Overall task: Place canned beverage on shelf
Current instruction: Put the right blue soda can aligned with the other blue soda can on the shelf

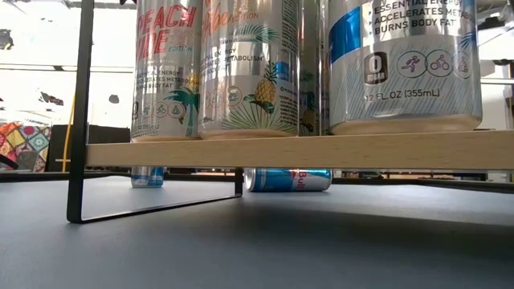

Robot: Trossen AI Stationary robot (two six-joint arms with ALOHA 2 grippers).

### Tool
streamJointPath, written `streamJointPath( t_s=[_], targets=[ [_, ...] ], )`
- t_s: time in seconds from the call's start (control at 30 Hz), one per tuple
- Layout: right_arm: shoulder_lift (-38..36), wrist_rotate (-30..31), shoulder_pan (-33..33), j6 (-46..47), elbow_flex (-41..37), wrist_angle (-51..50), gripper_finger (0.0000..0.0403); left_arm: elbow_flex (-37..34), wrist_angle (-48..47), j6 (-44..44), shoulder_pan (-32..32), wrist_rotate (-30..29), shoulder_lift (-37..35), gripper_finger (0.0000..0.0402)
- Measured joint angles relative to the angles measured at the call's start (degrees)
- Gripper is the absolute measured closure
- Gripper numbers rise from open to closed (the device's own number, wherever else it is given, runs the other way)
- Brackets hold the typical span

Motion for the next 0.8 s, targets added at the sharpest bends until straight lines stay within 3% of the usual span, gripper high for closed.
streamJointPath(
  t_s=[0.27,0.8],
  targets=[
    [1.8,-5.8,1.0,0.2,-0.2,-2.5,0.0132,0.0,0.0,0.2,0.0,0.0,0.0,0.0072],
    [11.1,-6.4,2.4,1.1,-0.2,-1.2,0.0133,0.0,-0.2,0.2,0.0,0.1,0.0,0.0072]
  ],
)
